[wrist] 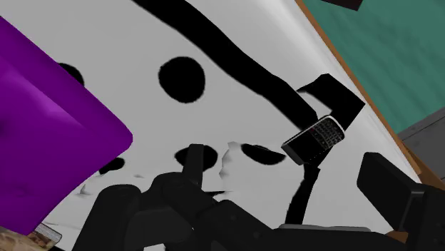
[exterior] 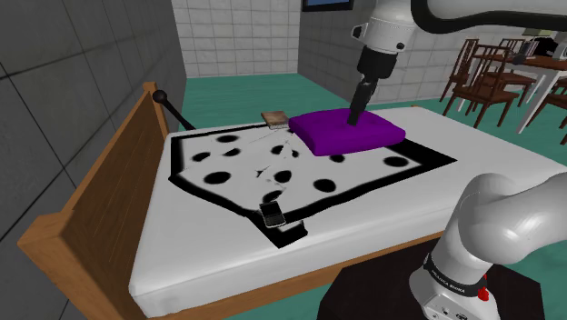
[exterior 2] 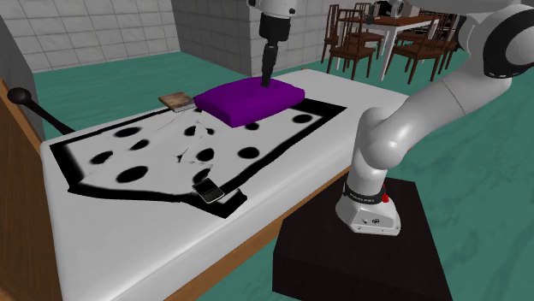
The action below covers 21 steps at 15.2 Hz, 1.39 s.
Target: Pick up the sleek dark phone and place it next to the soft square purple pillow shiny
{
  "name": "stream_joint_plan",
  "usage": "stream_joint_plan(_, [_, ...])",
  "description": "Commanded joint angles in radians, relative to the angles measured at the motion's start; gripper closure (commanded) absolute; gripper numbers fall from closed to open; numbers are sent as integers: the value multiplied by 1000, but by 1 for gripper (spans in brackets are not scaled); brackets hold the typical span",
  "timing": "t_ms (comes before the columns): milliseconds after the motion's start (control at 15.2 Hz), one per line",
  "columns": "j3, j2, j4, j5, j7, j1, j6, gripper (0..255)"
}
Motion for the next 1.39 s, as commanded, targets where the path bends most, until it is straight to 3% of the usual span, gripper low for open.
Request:
stream_joint_plan(0, [0, 0, 0, 0, 0, 0, 0, 0])
stream_joint_plan(660, [221, 84, -196, 89, 352, -35, 305, 0])
stream_joint_plan(1056, [375, 235, -226, 104, 579, -84, 499, 0])
stream_joint_plan(1320, [487, 374, -208, 67, 753, -143, 623, 0])
